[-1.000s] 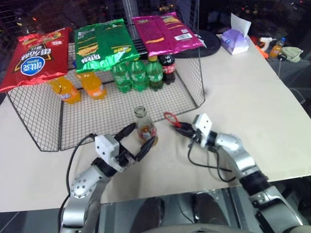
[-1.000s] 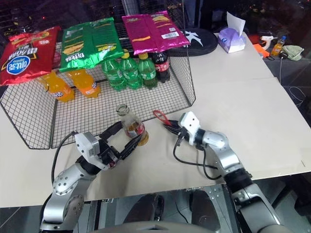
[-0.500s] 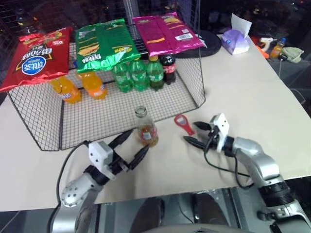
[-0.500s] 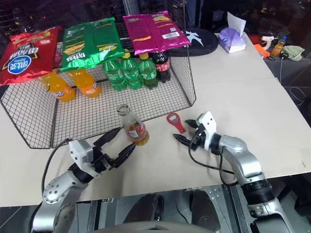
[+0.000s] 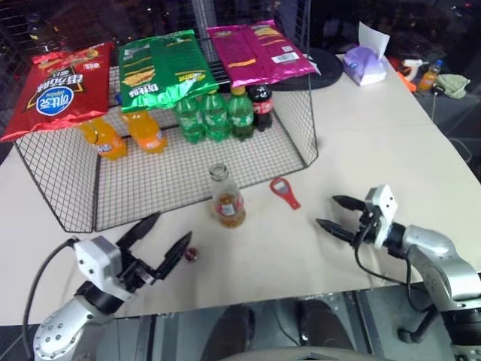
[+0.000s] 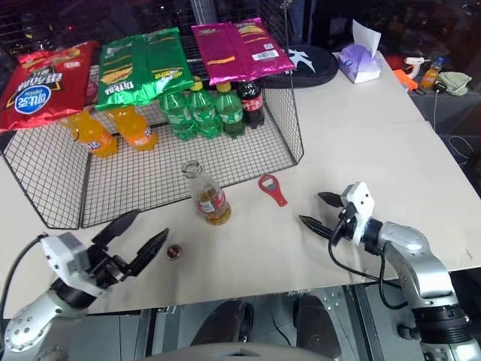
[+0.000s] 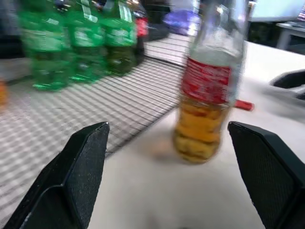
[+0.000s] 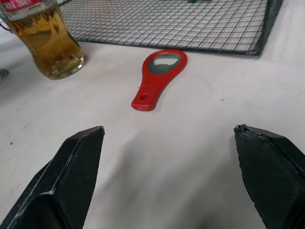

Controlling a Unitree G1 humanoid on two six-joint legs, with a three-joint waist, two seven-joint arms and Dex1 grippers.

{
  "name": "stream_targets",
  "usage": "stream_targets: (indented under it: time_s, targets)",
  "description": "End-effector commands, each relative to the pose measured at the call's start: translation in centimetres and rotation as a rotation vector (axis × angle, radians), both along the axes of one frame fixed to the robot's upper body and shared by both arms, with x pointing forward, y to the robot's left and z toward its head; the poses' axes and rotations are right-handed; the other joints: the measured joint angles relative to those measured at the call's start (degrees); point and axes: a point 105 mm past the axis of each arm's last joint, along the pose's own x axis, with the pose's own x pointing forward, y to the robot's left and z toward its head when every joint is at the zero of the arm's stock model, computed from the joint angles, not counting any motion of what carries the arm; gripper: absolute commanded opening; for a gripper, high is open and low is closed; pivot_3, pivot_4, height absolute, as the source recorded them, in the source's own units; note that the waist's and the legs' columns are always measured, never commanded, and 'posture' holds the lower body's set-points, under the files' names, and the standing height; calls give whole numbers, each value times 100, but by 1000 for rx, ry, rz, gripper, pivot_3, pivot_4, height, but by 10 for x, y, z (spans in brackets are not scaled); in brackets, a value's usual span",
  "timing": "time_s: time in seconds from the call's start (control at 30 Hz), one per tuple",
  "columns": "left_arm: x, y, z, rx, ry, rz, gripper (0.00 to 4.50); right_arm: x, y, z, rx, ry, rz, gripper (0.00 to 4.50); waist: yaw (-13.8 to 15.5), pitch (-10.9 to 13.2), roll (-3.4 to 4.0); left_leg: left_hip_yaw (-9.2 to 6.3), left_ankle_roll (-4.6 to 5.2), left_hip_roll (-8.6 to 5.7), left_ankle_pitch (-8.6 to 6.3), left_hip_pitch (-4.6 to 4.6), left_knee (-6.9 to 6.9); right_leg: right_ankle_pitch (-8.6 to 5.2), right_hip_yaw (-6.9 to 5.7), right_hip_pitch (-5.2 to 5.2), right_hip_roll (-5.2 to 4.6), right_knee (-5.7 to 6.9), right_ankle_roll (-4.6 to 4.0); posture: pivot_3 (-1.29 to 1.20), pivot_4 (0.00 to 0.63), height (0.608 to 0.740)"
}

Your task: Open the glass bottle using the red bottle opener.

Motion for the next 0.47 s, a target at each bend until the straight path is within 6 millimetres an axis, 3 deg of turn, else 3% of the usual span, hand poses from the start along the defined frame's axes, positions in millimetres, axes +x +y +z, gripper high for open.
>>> stream_targets:
  time_s: [0.03,0.23,0.47]
  targets:
    - [-6,20,-6,42,52,47,4184,-4,-23,2,8,-66,-31,4395,24,0,-1,1,1,0,-1,4,0,0,1,4,1,0,0,0,150,740]
    - [-8,28,-35,92,225,83,4184,-14,-45,-8,-50,-82,-16,4395,48,3,-6,3,5,-1,-3,16,1,0,1,15,3,0,0,0,150,740]
    - [-10,45,-38,89,228,155,4184,-15,-66,-10,-100,-101,-28,4395,50,2,-7,5,4,2,-3,21,2,0,5,15,0,5,0,0,150,740]
